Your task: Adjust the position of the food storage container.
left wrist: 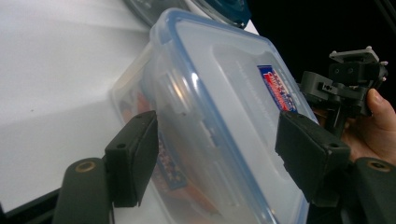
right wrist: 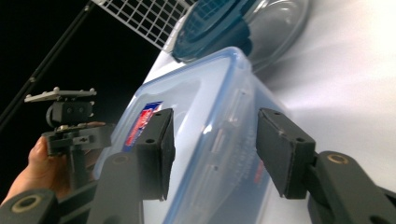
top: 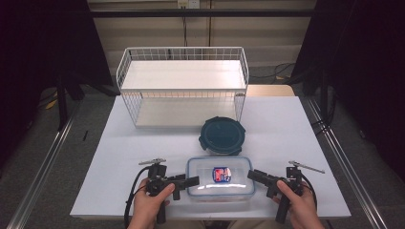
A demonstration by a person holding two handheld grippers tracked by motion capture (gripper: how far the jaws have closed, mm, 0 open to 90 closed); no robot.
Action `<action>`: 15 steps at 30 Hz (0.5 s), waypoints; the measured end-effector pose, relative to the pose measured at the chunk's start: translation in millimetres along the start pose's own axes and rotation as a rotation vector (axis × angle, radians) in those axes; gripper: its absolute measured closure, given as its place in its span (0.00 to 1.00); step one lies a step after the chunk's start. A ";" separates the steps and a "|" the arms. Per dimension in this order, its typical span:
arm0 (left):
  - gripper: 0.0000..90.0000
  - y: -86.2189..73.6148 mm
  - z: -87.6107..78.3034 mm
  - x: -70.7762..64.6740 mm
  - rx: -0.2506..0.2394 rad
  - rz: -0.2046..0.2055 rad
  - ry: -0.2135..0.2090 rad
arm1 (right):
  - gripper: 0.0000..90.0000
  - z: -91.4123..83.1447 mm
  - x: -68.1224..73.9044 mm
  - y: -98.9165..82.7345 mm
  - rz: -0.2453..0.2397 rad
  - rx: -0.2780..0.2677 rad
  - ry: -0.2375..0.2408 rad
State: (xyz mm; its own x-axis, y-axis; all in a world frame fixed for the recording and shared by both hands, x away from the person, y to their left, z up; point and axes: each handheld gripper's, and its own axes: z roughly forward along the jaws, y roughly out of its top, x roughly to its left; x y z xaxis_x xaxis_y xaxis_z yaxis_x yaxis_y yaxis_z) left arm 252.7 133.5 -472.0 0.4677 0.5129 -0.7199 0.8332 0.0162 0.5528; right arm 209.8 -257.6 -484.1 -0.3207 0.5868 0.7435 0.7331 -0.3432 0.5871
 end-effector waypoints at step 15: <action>0.32 -5.6 0.7 6.9 0.002 -0.079 -0.020 | 0.48 3.1 0.2 -4.9 0.064 0.039 0.020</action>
State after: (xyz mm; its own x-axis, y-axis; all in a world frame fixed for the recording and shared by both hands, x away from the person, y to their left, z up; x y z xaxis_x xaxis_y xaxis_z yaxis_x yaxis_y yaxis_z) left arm 251.6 136.4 -480.3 0.4067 0.4925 -0.7695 0.8681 0.0542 0.4935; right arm 208.0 -253.5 -487.8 -0.2843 0.5497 0.7855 0.7751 -0.3504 0.5258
